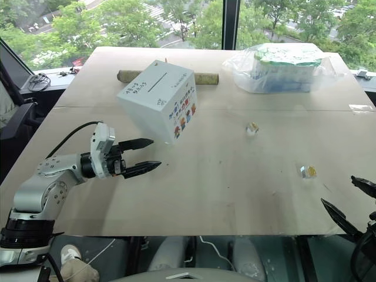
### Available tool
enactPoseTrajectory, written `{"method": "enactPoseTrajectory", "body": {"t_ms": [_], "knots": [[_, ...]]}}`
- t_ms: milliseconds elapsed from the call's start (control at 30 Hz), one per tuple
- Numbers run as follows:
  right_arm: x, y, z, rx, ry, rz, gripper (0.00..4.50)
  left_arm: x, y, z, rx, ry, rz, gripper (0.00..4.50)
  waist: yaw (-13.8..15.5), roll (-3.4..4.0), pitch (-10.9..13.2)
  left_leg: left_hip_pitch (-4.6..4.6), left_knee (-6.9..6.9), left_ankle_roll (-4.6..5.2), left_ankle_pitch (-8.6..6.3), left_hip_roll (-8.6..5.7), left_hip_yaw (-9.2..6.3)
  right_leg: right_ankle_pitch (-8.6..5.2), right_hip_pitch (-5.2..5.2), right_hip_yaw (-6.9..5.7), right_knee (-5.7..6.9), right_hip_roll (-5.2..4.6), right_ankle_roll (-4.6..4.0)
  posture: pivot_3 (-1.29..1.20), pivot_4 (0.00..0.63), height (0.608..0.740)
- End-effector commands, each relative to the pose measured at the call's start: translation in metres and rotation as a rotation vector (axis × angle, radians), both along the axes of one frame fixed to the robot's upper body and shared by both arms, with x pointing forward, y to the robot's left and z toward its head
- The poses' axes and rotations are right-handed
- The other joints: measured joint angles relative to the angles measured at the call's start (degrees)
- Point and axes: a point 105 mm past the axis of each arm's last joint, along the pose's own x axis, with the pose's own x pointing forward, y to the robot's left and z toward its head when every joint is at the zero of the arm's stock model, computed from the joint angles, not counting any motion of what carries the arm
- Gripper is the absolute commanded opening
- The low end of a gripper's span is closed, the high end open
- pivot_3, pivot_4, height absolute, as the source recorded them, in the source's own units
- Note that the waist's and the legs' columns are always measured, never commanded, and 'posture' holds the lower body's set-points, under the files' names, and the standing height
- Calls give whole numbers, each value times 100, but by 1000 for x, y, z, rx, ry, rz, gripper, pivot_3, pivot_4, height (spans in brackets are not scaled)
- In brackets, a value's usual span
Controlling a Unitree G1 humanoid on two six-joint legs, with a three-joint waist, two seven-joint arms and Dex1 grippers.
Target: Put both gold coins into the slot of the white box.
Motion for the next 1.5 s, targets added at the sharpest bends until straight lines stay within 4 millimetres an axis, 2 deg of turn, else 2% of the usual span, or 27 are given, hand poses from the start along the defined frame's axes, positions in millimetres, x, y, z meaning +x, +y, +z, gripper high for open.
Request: {"method": "enactPoseTrajectory", "body": {"t_ms": [33, 100, 167, 267, 333, 567, 933, 1500], "knots": [[17, -2, 3, 24, -23, -115, 4464, -13, -22, 11, -11, -70, -147, 4500, -4, -1, 0, 0, 0, 0, 0, 0, 0, 0, 0, 0, 0, 0, 0, 0, 150, 740], [31, -1, -9, 90, 50, -236, 4464, -28, -46, 25, -44, -127, -306, 4500, -52, -4, -1, 0, 0, 0, -1, 1, 0, 1, 1, 0, -1, -2, 0, 0, 150, 740], [38, 3, -15, 132, 89, -292, 4464, -34, -56, 35, -73, -145, -378, 4500, -47, -4, 0, -1, 2, -1, -1, -7, 4, -7, 1, 3, 0, -17, -17, 0, 150, 740], [47, 12, -19, 176, 123, -317, 3161, -42, -64, 41, -69, -160, -473, 4500, -17, 17, -9, -1, 1, 1, 0, -10, 0, -8, 2, -6, 1, -18, -19, 0, 150, 740], [53, 15, -23, 191, 144, -337, 2241, -41, -69, 46, -84, -157, -490, 4500, -18, 22, -6, -2, -4, 2, 0, -11, 1, -2, 1, -7, 0, -11, -4, 0, 150, 740], [73, 10, -35, 178, 203, -418, 2241, -42, -82, 54, -99, -164, -556, 4500, -42, 20, -4, -9, -3, 5, -1, -17, 3, -7, 0, -1, -4, 19, 11, 0, 150, 740], [80, -2, -36, 169, 213, -460, 2241, -44, -75, 52, -101, -163, -557, 4500, -57, 20, -4, -10, 1, 6, -1, -13, 2, -12, 0, 11, -3, 48, 19, 0, 150, 740], [91, 3, -38, 200, 202, -448, 2241, -46, -63, 43, -88, -145, -529, 4500, -60, 20, -3, -10, 1, 6, -2, -12, 1, -12, -1, 10, -3, 48, 19, 0, 150, 740]]}}
